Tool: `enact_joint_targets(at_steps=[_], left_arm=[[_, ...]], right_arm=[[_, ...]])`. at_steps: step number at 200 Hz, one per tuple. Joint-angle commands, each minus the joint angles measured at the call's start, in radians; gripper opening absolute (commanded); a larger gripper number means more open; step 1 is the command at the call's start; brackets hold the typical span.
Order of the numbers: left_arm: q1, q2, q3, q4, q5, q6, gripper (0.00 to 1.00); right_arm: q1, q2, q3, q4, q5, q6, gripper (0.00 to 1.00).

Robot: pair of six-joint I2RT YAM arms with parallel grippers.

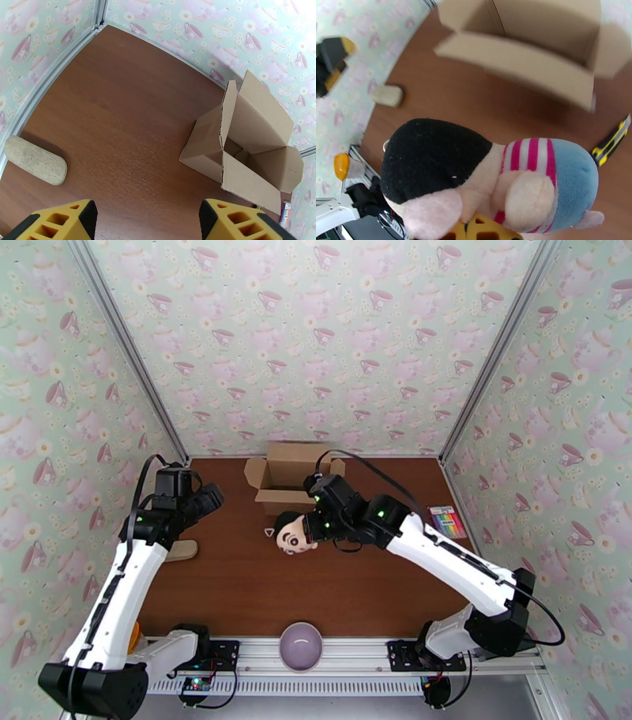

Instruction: Unpack the express box

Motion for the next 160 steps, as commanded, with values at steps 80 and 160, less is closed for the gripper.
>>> enact_joint_targets(at_steps=[80,160], left_arm=[[0.006,-0.015,-0.043,0.016,0.026,-0.011,0.75],[0.004,-0.012,-0.056,0.034,0.039,-0.013,0.74]], right_arm=[[0.007,0.123,-0.157,0.173,-0.108,0.117,0.00],[0.005,0.249,-0.137,0.208,-0.053,0.118,0.00]])
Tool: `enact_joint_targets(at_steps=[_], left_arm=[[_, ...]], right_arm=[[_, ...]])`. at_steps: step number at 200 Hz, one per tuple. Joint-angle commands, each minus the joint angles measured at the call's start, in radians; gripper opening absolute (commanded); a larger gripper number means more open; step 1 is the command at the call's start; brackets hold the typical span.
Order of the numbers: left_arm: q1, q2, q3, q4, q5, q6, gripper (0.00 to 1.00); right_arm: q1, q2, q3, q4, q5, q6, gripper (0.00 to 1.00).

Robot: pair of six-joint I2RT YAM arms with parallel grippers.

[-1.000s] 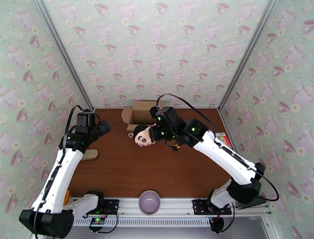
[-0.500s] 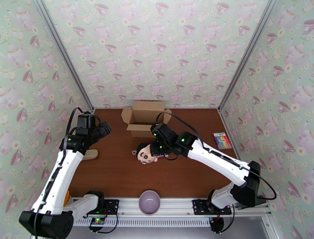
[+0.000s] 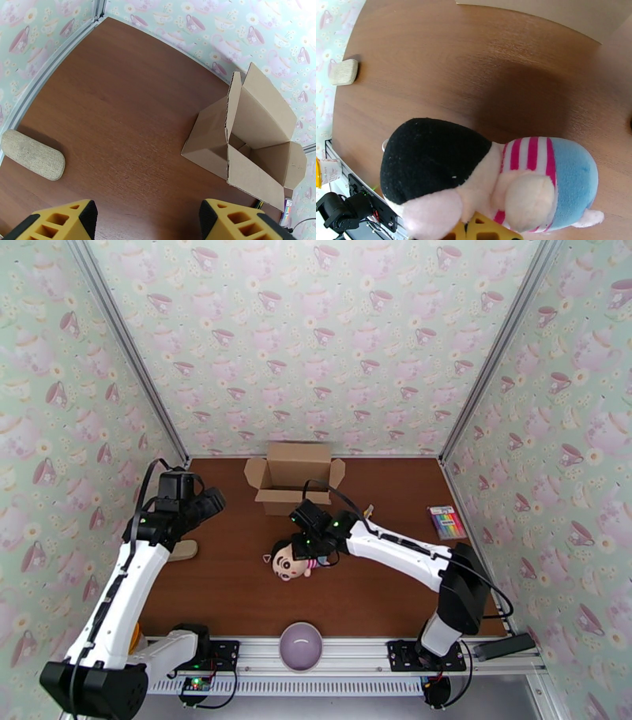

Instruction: Unpack the express box

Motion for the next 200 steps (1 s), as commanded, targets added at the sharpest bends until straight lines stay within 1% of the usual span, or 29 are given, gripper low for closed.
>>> enact_joint_targets(at_steps=[1,65,84,90,94,104,116,131,139,200], left_arm=[[0.004,-0.010,-0.010,0.024,0.018,-0.009,0.74],[0.004,-0.007,-0.012,0.030,0.024,-0.014,0.74],[0.005,-0.009,-0.012,0.027,0.020,-0.012,0.74],[0.004,-0.010,-0.011,0.025,0.018,-0.012,0.74],[0.005,-0.012,-0.010,0.025,0.017,-0.011,0.74],[0.004,-0.013,-0.009,0.024,0.015,-0.010,0.74],[0.005,-0.013,-0.006,0.024,0.014,-0.009,0.74],[0.004,-0.014,-0.003,0.022,0.012,-0.008,0.74],[0.005,-0.013,-0.001,0.022,0.011,-0.008,0.74],[0.004,-0.016,-0.003,0.030,0.016,-0.008,0.75]], right_arm=[[0.005,0.035,0.032,0.026,0.029,0.006,0.00],[0.001,0.111,0.078,0.011,0.059,-0.003,0.00],[0.001,0.119,0.092,-0.001,0.078,-0.004,0.11],[0.001,0.119,0.098,-0.006,0.086,-0.006,0.20],[0.001,0.119,0.101,-0.010,0.090,-0.007,0.23],[0.001,0.117,0.110,-0.016,0.101,-0.011,0.26],[0.001,0.112,0.121,-0.026,0.117,-0.013,0.34],[0.001,0.104,0.137,-0.045,0.131,-0.019,0.37],[0.001,0.096,0.144,-0.056,0.141,-0.019,0.41],[0.000,-0.018,0.154,-0.095,0.204,-0.025,0.49]])
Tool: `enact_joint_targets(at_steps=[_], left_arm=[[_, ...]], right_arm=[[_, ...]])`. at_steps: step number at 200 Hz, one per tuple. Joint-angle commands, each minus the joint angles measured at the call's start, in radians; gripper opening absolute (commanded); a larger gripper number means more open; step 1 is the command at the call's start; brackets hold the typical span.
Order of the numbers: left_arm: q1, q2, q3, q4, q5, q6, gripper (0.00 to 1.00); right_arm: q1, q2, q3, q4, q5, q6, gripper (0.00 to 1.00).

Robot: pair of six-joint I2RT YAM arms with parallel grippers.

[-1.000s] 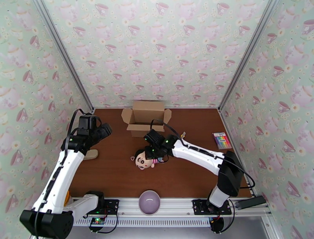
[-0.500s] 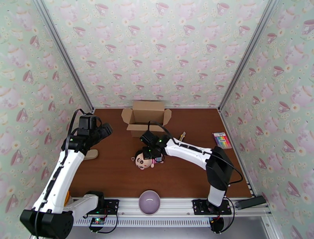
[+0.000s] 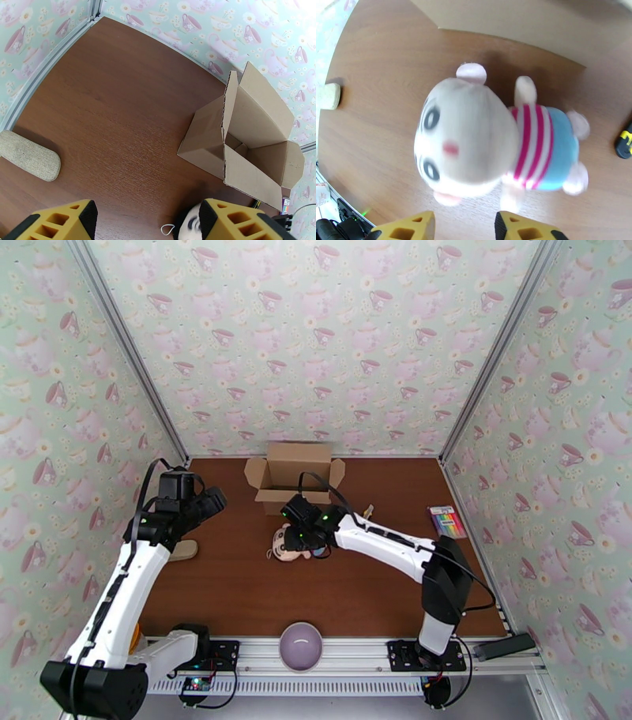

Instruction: Unpack the express box

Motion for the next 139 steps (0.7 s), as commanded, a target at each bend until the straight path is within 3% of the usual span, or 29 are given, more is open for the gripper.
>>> enact_joint_targets(at_steps=[1,30,42,46,51,79,90,139], left_arm=[[0.005,-0.016,-0.001,0.008,0.005,-0.004,0.75],[0.005,-0.013,-0.001,0.012,0.012,-0.003,0.75],[0.004,-0.013,-0.002,0.014,0.009,0.001,0.75],[0.005,-0.013,-0.002,0.016,0.007,0.002,0.75],[0.005,-0.011,-0.003,0.019,0.007,0.003,0.77],[0.005,0.005,-0.002,0.017,0.015,0.013,0.85],[0.005,0.002,-0.011,0.024,0.012,0.015,0.99],[0.005,-0.030,-0.087,0.137,-0.062,0.036,1.00]], right_arm=[[0.000,-0.083,0.032,-0.040,0.058,-0.015,0.49],[-0.007,-0.164,-0.031,-0.047,0.149,-0.043,0.59],[-0.019,-0.204,-0.071,-0.047,0.175,-0.050,0.78],[-0.023,-0.217,-0.086,-0.047,0.188,-0.051,0.91],[-0.028,-0.240,-0.105,-0.045,0.203,-0.053,1.00],[-0.083,-0.366,-0.221,-0.021,0.248,-0.050,1.00],[-0.114,-0.420,-0.260,-0.018,0.266,-0.047,1.00],[-0.293,-0.641,-0.472,0.149,0.445,-0.133,1.00]])
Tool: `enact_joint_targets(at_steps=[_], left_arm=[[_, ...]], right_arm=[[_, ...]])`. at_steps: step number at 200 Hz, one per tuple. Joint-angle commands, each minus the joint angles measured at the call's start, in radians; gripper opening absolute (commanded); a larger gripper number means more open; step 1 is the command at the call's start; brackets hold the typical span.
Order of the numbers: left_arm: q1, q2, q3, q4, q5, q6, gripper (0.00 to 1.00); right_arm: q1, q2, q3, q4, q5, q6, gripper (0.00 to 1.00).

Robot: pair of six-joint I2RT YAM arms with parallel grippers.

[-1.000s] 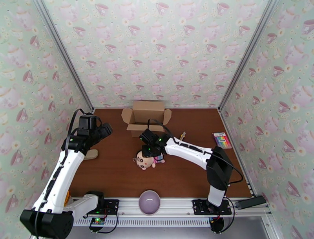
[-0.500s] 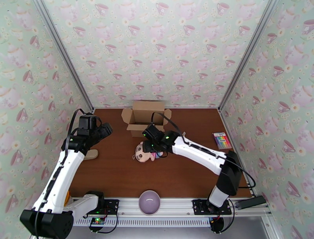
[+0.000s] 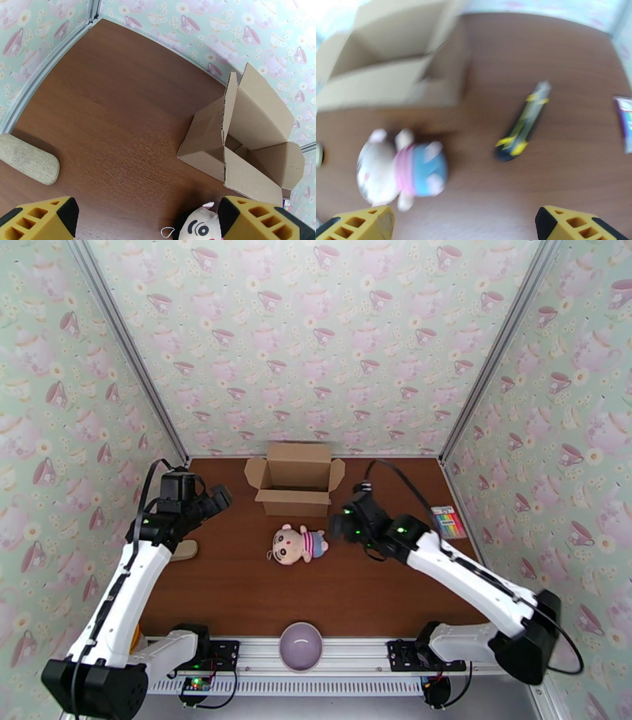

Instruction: Unpack the express box

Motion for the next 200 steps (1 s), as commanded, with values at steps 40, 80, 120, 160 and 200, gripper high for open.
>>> enact_joint_targets(at_steps=[40,80,120,160,200], left_arm=[[0.004,-0.006,-0.091,0.202,-0.112,0.081,1.00],[0.005,0.035,-0.180,0.354,-0.172,0.208,1.00],[0.007,0.001,-0.411,0.696,-0.295,0.319,1.00],[0.014,0.124,-0.540,0.979,-0.302,0.442,1.00],[0.019,0.209,-0.619,1.214,-0.255,0.499,1.00]], right_arm=[[-0.228,-0.175,-0.305,0.483,0.233,-0.227,1.00],[-0.358,-0.063,-0.418,0.722,0.242,-0.306,1.00],[-0.412,0.044,-0.526,1.049,0.221,-0.438,1.00],[-0.448,0.143,-0.528,1.209,0.181,-0.539,1.00],[-0.469,0.178,-0.573,1.395,0.140,-0.616,1.00]])
